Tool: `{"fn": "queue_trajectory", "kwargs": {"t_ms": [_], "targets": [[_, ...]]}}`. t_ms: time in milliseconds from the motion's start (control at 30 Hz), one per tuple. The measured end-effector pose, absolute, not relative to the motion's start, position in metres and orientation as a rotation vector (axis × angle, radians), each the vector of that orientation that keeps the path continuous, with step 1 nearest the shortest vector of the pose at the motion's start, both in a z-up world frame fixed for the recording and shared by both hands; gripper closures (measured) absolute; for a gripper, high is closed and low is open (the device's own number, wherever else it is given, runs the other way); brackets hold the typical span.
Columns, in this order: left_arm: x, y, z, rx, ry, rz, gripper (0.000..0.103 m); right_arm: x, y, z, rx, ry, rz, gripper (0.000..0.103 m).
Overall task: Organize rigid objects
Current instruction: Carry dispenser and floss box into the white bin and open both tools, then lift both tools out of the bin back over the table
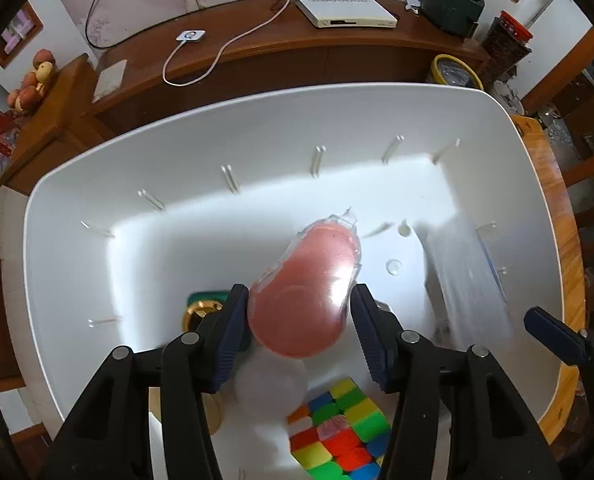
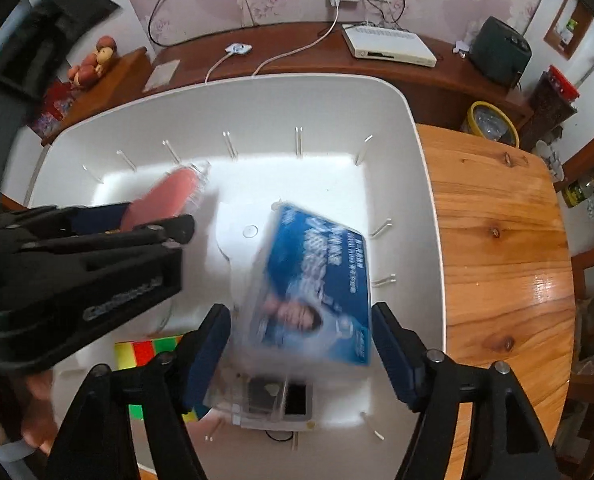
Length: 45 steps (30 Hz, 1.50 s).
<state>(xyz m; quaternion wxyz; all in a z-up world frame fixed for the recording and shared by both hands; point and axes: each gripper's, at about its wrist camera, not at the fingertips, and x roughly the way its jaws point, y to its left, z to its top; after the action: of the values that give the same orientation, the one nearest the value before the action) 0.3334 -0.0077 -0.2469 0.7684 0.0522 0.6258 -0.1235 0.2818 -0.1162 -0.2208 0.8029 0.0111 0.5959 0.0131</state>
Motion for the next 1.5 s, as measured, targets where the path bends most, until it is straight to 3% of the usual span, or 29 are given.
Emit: {"fn": "queue_trajectory", "kwargs": {"t_ms": [167,400,533,900,1200,1500], "targets": [[0.32,-0.01,-0.232,0.102,1.329,-0.296,0.014,0.257,-0.116,-0.203,0.04,1.214,0.04,0.025],[0.289,-0.004,-0.196,0.076,1.293,-0.309,0.013,0.214,-0.122,-0.17,0.071,1.143,0.068,0.025],[0.258,0.006,-0.163,0.064,1.235,-0.308,0.007,0.187,-0.131,-0.141,0.094,1.084,0.103,0.025],[0.156,0.022,-0.107,0.034,1.148,-0.173,0.007,0.101,-0.206,-0.092,0.183,0.968,0.124,0.025],[0.093,0.013,-0.116,0.032,1.165,-0.075,0.005,0.043,-0.274,-0.095,0.216,0.975,0.081,0.023],[0.071,0.026,-0.148,0.01,1.219,0.012,0.003,0.015,-0.29,-0.134,0.255,1.077,0.075,0.023]]}}
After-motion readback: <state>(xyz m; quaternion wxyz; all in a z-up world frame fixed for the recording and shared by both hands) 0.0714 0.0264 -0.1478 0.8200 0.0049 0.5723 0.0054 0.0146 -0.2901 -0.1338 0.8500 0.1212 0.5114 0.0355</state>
